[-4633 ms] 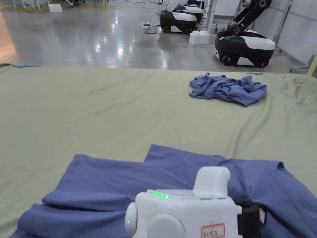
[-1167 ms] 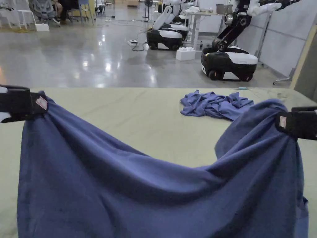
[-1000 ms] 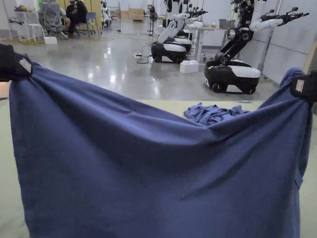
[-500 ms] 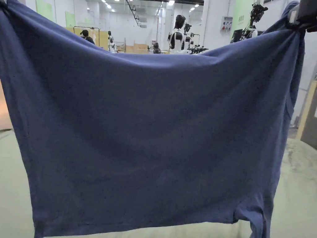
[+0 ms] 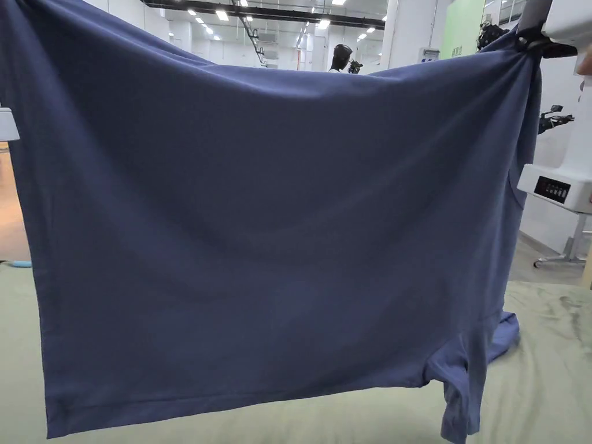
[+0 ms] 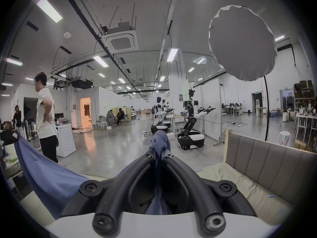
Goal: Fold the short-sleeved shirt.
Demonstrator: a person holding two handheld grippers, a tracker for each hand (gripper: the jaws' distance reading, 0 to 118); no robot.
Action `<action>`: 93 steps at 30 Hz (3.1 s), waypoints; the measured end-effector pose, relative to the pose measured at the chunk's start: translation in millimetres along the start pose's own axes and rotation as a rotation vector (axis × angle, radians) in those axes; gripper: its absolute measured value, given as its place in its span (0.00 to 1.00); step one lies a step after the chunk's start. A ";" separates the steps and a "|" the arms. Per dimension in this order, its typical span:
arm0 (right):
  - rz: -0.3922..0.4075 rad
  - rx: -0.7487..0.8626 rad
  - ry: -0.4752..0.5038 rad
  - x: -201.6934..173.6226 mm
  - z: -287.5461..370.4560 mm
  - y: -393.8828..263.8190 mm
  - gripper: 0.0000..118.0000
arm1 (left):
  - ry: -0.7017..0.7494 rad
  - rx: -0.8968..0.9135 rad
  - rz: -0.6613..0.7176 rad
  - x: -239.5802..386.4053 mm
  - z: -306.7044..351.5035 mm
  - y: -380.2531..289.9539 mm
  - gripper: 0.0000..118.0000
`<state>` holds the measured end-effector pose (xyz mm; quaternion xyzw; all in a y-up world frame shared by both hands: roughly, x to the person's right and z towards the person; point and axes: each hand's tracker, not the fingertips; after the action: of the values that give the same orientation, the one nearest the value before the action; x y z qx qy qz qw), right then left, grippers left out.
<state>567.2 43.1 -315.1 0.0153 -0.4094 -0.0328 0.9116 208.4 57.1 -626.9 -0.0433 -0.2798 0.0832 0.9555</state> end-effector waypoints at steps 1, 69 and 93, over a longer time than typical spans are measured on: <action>-0.014 0.006 -0.003 -0.2 -8.1 -2.3 0.05 | 0.006 -0.001 -0.001 3.4 -7.7 -2.0 0.03; -0.105 -0.711 -0.166 149.3 426.4 -410.2 0.05 | -0.039 -0.626 0.085 -125.1 418.2 -387.6 0.03; -0.065 -0.700 0.036 101.9 442.4 -369.9 0.04 | -0.143 -0.557 0.006 -127.4 417.8 -352.3 0.00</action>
<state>286.5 -333.6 34.5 -0.2846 -0.3563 -0.1999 0.8673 -76.3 -297.2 -297.7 -0.2988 -0.3582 0.0087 0.8845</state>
